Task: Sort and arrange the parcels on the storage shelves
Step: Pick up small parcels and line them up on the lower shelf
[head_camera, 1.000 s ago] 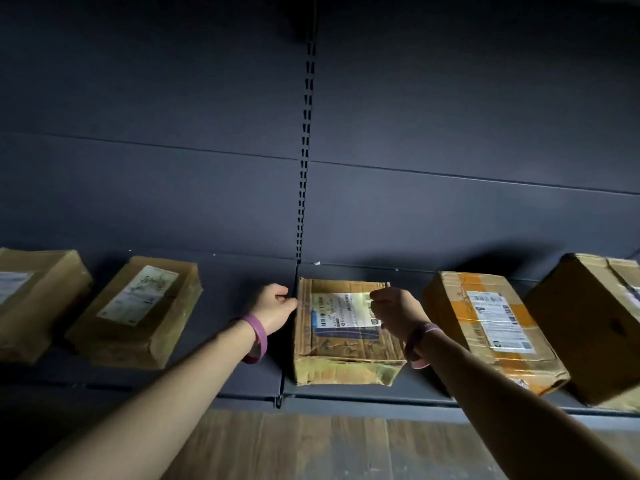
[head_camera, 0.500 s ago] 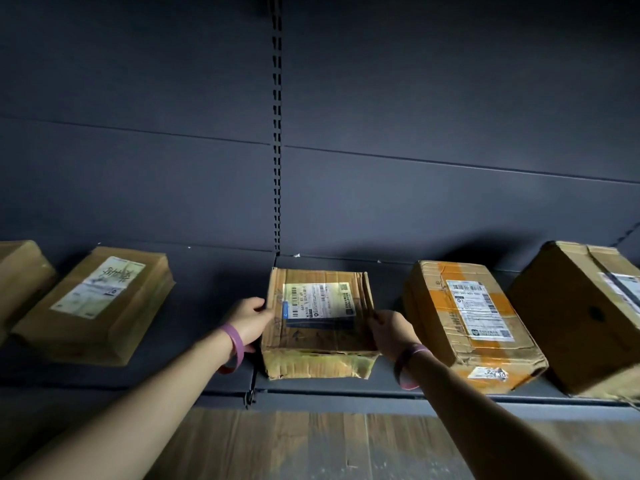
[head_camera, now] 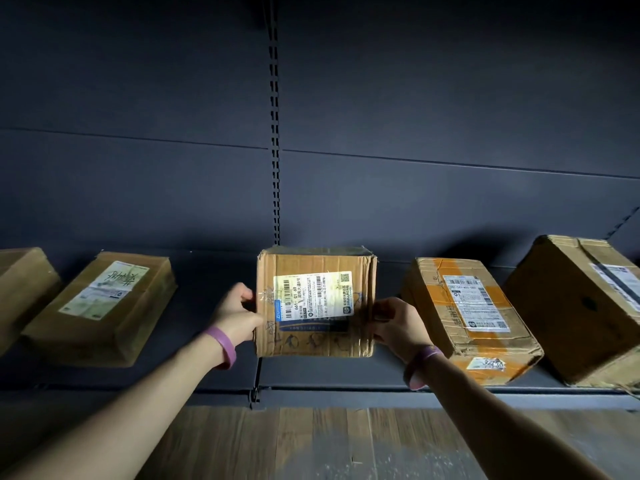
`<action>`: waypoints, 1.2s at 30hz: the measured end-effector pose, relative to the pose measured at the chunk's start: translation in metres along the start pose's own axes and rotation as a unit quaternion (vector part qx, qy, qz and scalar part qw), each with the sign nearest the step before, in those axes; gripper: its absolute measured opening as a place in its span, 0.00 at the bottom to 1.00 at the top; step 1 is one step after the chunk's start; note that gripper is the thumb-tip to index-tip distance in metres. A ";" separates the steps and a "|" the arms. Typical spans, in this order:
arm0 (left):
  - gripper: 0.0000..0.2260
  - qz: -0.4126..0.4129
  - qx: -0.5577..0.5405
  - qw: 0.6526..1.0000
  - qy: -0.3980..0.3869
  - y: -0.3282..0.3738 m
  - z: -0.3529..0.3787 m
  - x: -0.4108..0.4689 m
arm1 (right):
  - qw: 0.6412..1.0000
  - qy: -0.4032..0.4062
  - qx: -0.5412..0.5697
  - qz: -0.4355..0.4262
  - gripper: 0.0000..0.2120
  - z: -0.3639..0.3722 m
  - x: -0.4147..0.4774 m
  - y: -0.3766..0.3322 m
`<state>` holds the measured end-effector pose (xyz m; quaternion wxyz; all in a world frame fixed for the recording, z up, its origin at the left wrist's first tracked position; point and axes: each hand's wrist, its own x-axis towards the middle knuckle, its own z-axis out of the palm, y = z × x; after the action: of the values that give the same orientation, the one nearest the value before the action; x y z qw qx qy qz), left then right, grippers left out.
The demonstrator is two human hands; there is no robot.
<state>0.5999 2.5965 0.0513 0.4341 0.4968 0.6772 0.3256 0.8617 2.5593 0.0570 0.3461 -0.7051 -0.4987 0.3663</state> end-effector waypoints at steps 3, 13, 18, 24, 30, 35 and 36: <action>0.14 0.002 0.001 1.000 -0.004 -0.001 -0.001 -0.001 | 1.000 -0.004 0.002 -0.005 0.10 0.001 -0.002 -0.001; 0.15 0.036 -0.038 0.999 0.008 -0.011 0.000 0.007 | 1.000 -0.013 -0.017 -0.016 0.11 0.010 0.007 0.004; 0.17 0.013 0.002 1.000 -0.017 -0.022 0.005 0.014 | 0.997 -0.040 -0.067 0.016 0.13 0.018 0.012 0.010; 0.13 0.089 -0.020 0.994 0.060 0.026 0.020 0.009 | 0.995 -0.016 -0.091 0.025 0.12 -0.003 0.003 -0.012; 0.13 0.130 -0.039 0.987 -0.086 0.083 0.087 -0.019 | 0.986 0.000 -0.164 0.021 0.13 -0.077 -0.010 -0.018; 0.15 0.116 0.000 0.985 -0.127 0.109 0.160 -0.039 | 0.988 0.024 -0.151 -0.008 0.14 -0.149 0.010 0.021; 0.16 0.105 0.007 0.985 -0.134 0.112 0.176 -0.043 | 0.989 0.026 -0.142 -0.007 0.14 -0.164 0.016 0.033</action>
<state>0.8099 2.5899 0.0883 0.4808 0.6078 0.5590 0.2949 1.0216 2.5454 0.1068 0.2579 -0.7529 -0.5417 0.2706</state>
